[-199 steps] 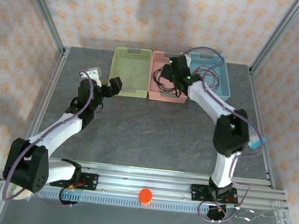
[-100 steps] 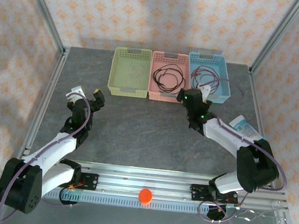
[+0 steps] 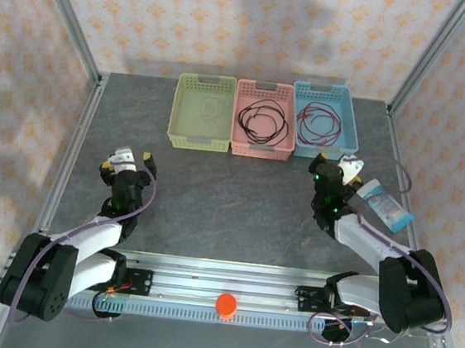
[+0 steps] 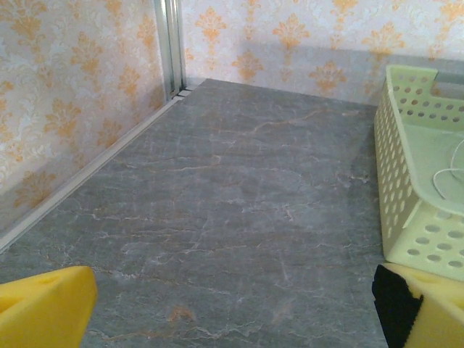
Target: Untangle the cables
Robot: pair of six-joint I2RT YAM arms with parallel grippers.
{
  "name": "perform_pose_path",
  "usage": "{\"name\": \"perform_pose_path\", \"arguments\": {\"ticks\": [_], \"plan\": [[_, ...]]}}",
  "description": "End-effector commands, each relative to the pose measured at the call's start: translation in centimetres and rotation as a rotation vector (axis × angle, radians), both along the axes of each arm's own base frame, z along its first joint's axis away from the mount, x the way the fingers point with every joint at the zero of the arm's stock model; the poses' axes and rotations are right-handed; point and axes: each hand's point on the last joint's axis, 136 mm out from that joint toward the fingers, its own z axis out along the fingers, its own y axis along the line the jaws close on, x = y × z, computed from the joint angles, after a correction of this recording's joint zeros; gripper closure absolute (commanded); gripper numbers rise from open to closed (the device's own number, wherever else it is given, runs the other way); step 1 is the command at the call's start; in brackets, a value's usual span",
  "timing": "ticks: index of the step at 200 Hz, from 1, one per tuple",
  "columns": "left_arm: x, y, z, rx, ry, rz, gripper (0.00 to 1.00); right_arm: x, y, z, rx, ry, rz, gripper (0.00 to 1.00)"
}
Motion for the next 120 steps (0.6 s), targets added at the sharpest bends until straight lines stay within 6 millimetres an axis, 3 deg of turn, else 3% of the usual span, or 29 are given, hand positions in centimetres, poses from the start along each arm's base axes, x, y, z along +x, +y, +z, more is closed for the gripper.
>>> {"name": "perform_pose_path", "arguments": {"ticks": [1,32,58,89,120], "plan": [[0.6,0.4,1.4,0.043,-0.066,0.01,0.01,-0.4,-1.2,1.7,-0.053,-0.082,-0.007,0.0],[1.4,0.1,1.2,0.057,-0.076,-0.024,0.01,-0.6,-2.1,0.8,-0.159,-0.052,0.007,0.0],[1.8,0.0,1.7,0.063,-0.112,-0.043,0.01,-0.6,-3.3,-1.1,-0.071,-0.081,0.025,0.0],[2.2,-0.3,2.5,0.063,-0.181,-0.09,0.01,-0.3,-3.5,-0.9,-0.051,-0.159,0.079,0.0],[2.4,-0.2,1.7,0.04,-0.213,-0.116,0.01,0.2,-3.3,-0.2,-0.084,-0.211,0.126,0.0]]}}
